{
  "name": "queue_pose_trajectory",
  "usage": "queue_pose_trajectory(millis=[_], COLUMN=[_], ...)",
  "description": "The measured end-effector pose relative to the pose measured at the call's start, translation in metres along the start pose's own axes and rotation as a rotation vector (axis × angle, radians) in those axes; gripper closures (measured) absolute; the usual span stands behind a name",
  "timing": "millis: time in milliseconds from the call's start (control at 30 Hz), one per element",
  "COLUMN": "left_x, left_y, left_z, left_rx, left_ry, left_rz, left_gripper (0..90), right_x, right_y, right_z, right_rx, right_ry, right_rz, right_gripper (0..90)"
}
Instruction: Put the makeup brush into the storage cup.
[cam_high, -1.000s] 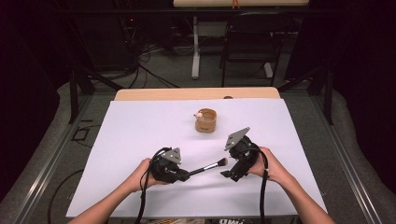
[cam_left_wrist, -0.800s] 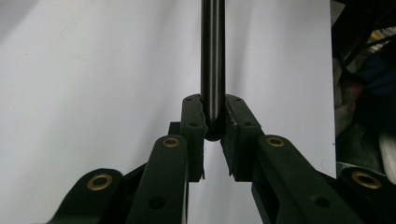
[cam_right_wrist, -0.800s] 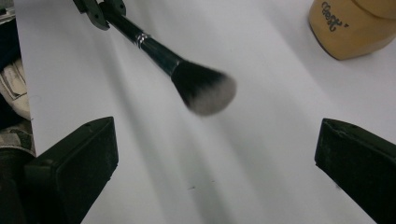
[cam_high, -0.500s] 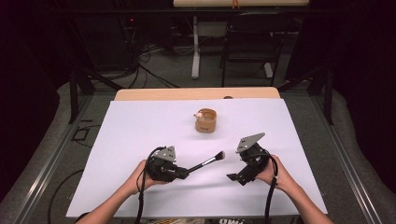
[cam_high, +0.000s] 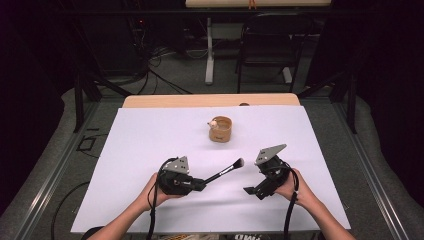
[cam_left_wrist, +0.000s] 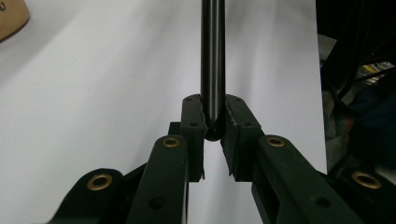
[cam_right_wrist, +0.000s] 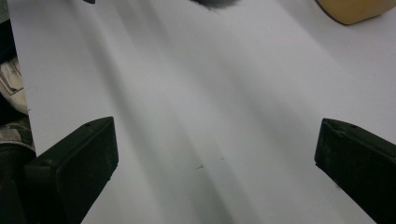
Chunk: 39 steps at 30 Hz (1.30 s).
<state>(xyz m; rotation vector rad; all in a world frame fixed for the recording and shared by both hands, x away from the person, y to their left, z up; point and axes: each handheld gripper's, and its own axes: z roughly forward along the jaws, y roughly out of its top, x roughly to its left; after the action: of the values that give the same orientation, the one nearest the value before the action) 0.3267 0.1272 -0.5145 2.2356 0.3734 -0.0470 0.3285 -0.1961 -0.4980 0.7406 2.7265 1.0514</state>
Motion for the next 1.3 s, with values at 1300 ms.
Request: queue_pose_trajectory(millis=[1300], left_x=[0.0097], left_y=[0.0018], left_z=[-0.0055], left_rx=[-0.377], left_ry=[0.087], left_rz=[-0.024], left_gripper=[79.7], right_x=[-0.0053], right_y=[-0.0022], right_z=[0.0029], right_rx=[-0.044], right_ry=[0.018], right_rz=[0.034], right_gripper=[0.0])
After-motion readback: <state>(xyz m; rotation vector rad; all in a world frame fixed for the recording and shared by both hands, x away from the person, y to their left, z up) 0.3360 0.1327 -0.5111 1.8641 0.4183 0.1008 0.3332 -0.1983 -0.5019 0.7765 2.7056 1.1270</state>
